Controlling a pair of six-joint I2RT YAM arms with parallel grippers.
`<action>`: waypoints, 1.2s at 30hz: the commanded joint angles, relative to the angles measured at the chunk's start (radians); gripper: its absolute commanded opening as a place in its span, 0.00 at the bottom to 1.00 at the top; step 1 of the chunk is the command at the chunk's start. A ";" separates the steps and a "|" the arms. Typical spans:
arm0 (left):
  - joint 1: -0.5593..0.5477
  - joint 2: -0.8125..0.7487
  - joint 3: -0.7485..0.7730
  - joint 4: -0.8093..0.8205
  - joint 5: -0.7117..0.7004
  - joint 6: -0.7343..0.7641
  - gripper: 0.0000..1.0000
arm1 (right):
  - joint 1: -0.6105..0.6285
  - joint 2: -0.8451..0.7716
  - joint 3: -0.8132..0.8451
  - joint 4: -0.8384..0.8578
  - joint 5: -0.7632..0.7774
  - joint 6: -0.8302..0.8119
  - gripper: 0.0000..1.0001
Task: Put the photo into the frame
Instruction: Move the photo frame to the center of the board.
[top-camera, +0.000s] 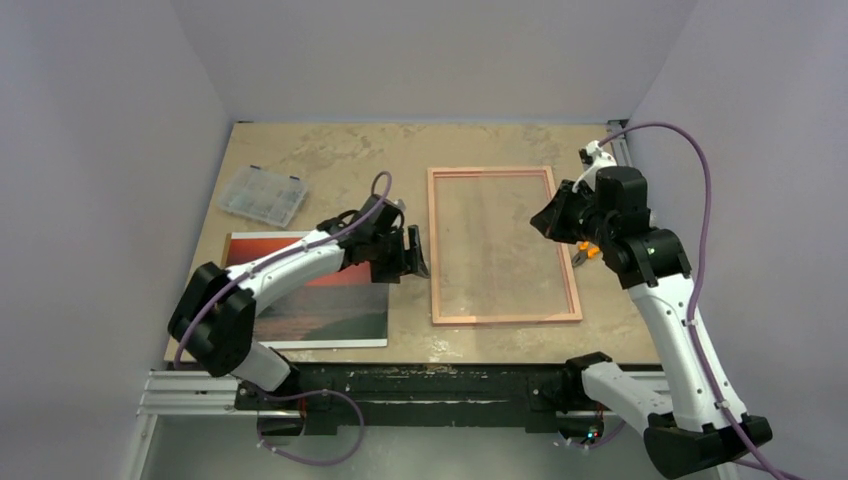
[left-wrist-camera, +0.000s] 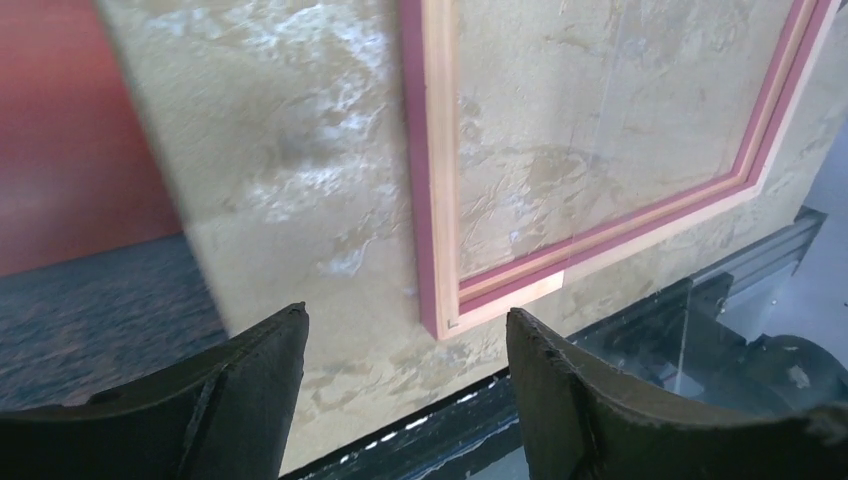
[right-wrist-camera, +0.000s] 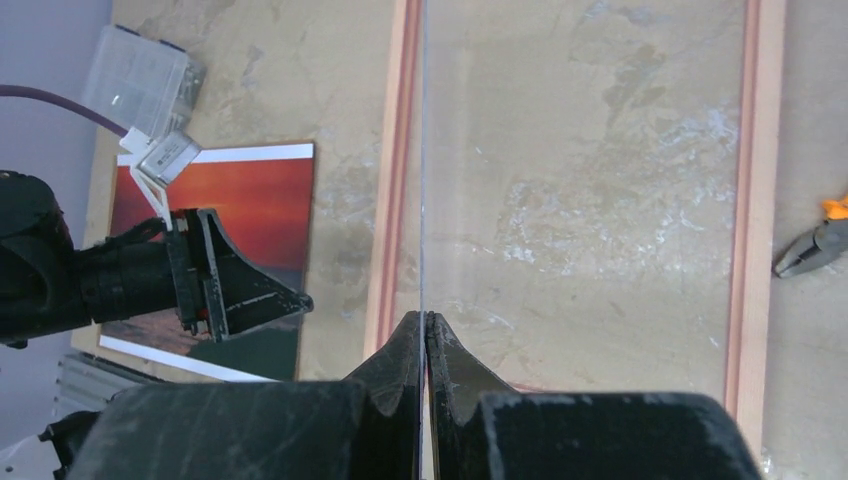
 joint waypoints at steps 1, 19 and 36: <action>-0.073 0.121 0.115 0.018 -0.071 -0.024 0.69 | -0.073 -0.027 0.037 -0.030 -0.066 -0.023 0.00; -0.199 0.360 0.196 -0.017 -0.249 -0.059 0.37 | -0.106 -0.038 0.028 -0.017 -0.214 0.042 0.00; -0.199 0.232 0.094 -0.068 -0.300 -0.115 0.00 | -0.106 -0.032 -0.025 0.024 -0.275 0.063 0.00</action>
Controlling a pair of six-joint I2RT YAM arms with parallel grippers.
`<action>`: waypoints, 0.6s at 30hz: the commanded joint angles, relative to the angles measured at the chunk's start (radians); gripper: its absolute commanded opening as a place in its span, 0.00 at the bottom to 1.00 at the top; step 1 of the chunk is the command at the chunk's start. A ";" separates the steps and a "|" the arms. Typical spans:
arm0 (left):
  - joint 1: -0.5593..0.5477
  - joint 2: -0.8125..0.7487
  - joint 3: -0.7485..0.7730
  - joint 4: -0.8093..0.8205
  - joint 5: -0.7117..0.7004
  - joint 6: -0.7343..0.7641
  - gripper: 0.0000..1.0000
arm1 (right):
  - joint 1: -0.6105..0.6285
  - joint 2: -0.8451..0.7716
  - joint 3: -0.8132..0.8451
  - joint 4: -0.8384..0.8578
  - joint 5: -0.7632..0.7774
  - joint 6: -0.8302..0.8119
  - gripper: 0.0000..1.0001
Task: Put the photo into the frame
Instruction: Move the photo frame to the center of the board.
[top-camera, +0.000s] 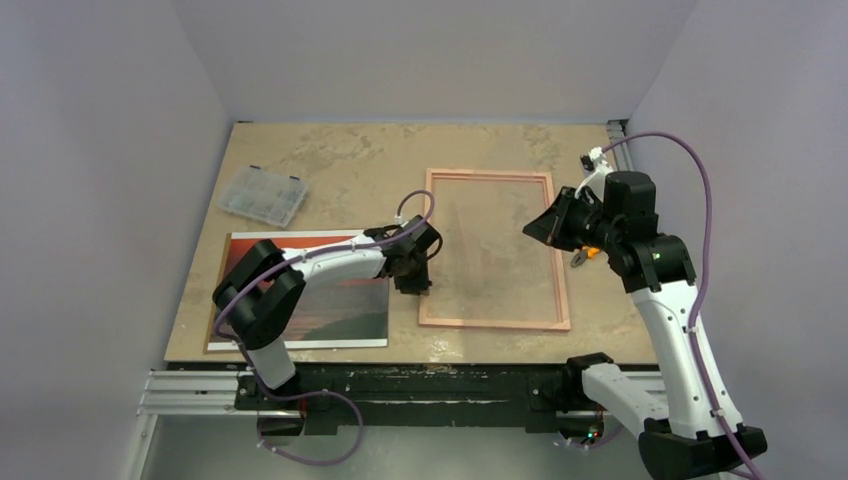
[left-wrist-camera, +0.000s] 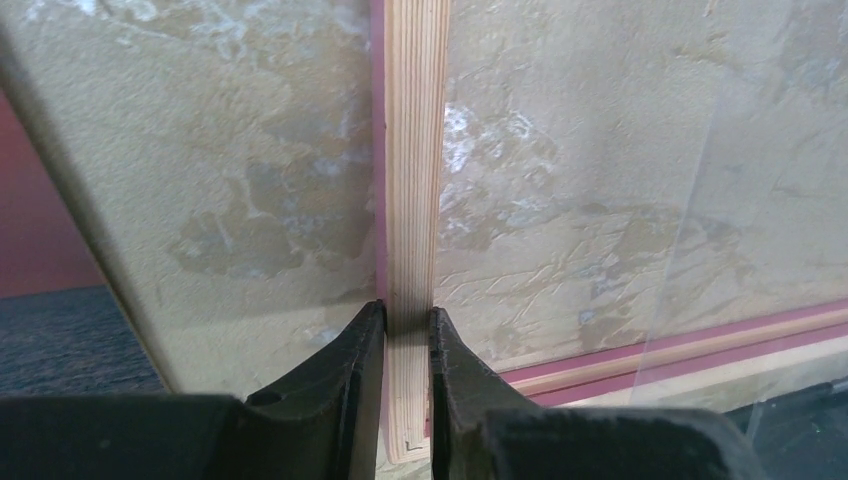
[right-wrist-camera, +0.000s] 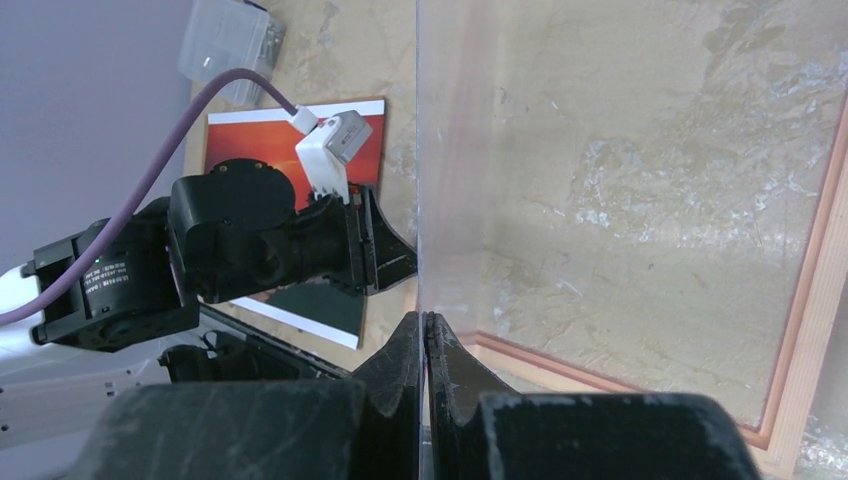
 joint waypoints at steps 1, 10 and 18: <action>0.002 -0.071 -0.041 -0.066 -0.047 -0.015 0.00 | -0.004 -0.001 -0.003 0.064 -0.045 0.016 0.00; -0.001 -0.140 -0.162 0.010 0.007 -0.065 0.00 | -0.004 -0.012 -0.037 0.098 -0.060 0.034 0.00; -0.014 -0.173 -0.184 -0.001 -0.008 -0.058 0.00 | -0.004 -0.013 -0.046 0.113 -0.081 0.043 0.00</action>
